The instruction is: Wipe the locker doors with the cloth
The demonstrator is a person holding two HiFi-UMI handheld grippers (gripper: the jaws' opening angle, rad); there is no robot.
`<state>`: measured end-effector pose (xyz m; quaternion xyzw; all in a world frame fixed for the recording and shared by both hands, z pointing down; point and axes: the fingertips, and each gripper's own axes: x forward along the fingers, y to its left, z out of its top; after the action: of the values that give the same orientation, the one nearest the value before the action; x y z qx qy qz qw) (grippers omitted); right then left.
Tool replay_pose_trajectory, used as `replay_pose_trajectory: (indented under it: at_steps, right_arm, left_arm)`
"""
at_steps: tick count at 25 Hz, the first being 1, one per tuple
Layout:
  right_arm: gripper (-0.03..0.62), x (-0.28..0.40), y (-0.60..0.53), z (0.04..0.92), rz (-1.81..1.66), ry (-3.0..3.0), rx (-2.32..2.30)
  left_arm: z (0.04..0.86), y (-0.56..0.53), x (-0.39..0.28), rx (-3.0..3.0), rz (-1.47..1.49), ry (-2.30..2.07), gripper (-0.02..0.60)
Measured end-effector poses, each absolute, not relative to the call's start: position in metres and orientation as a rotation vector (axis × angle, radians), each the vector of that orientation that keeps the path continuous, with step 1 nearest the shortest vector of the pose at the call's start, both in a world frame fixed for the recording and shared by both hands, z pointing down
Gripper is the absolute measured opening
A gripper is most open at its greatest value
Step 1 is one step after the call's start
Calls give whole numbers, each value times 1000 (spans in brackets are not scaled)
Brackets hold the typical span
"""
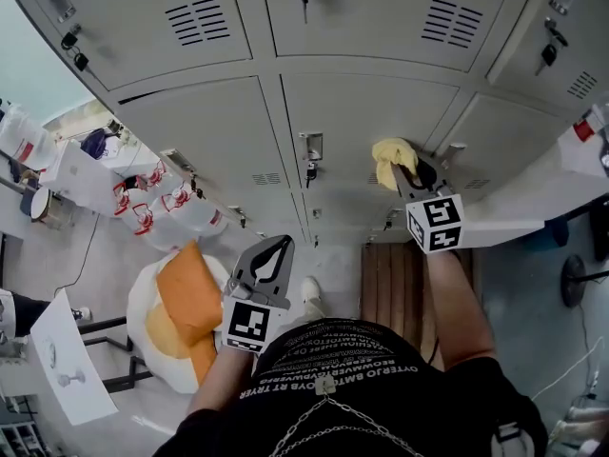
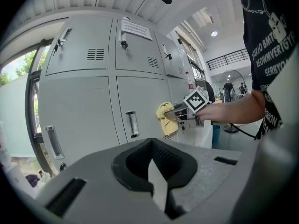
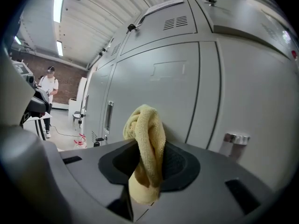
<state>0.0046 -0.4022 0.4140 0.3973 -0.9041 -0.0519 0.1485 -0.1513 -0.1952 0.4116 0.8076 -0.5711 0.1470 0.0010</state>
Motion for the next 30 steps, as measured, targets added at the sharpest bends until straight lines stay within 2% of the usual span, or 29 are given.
replay_pose_trajectory:
  at_steps: [5, 11, 17, 30]
  right_arm:
    - [110, 39, -411, 417, -107, -2561, 1218]
    - [110, 49, -403, 420, -117, -2551, 1231]
    - [110, -1, -364, 427, -178, -2665, 1022]
    - [110, -134, -327, 520, -191, -2584, 517]
  left_arm:
    - [415, -195, -148, 2535, 470, -1784, 6]
    - [416, -194, -141, 2539, 465, -1773, 6]
    - [415, -192, -147, 2514, 457, -1814, 6]
    - [412, -186, -165, 2449, 439, -1886, 6]
